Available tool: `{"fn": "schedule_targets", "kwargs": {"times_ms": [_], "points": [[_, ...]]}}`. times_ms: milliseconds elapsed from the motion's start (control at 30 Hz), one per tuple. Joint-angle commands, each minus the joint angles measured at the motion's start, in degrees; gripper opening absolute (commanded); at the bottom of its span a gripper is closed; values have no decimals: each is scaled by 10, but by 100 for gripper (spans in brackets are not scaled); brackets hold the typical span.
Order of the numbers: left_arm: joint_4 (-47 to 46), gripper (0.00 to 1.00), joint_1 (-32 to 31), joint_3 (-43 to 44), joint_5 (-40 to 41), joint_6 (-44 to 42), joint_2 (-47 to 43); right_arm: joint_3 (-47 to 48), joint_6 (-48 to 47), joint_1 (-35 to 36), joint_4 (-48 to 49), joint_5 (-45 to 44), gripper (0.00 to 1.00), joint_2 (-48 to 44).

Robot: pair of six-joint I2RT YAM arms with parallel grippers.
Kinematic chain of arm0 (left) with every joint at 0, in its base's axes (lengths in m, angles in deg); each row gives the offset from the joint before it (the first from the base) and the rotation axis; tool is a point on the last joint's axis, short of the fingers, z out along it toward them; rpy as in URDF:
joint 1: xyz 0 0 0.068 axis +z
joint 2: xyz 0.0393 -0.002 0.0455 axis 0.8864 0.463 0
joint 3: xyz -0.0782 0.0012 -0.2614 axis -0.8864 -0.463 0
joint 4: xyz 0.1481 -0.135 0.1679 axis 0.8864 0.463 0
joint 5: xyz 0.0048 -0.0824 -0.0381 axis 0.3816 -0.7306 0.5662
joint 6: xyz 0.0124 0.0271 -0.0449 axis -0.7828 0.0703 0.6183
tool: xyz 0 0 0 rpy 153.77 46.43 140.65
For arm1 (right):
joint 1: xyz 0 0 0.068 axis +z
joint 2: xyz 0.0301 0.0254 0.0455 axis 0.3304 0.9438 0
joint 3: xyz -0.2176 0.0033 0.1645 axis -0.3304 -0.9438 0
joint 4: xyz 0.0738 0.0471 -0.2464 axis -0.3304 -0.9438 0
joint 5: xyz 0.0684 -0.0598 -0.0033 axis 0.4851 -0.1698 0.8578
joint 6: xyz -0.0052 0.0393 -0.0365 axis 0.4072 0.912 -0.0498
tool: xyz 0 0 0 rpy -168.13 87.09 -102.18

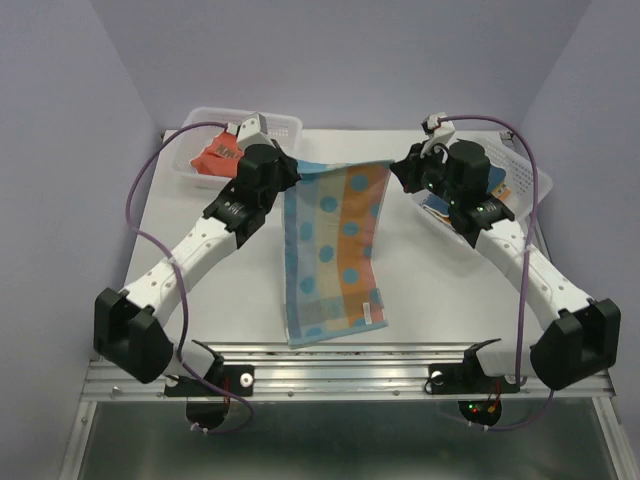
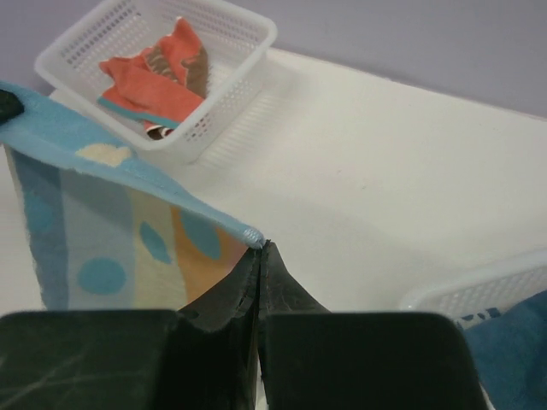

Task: Fold and stack the towels
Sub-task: Flatten out the crumpled towel, then fold the towel

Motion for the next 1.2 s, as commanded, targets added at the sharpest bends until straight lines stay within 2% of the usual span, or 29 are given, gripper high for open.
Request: {"fn": "schedule_targets", "kwargs": {"times_ms": [0, 100, 167, 200, 333, 500, 700, 867, 1167], "points": [[-87, 0, 58, 55, -94, -60, 104, 44, -45, -3, 108, -49, 1, 63], [-90, 0, 101, 127, -184, -69, 196, 77, -65, -4, 127, -50, 1, 138], [-85, 0, 115, 160, -214, -75, 239, 89, -85, -6, 139, -53, 1, 177], [-74, 0, 119, 175, -219, -77, 273, 100, -95, -7, 148, -54, 1, 189], [-73, 0, 126, 206, -227, -80, 315, 125, -111, -12, 157, -57, 1, 237], [-71, 0, 127, 203, -220, -78, 322, 123, -124, -16, 154, -31, 1, 257], [-77, 0, 127, 138, -228, -70, 265, 58, -111, -16, 128, 34, 1, 206], [-84, 0, 123, 41, -245, -47, 213, -12, -77, -11, 107, 94, 1, 147], [-112, 0, 100, -169, -234, 13, 62, -160, -39, 57, 67, 34, 1, 18]]}}
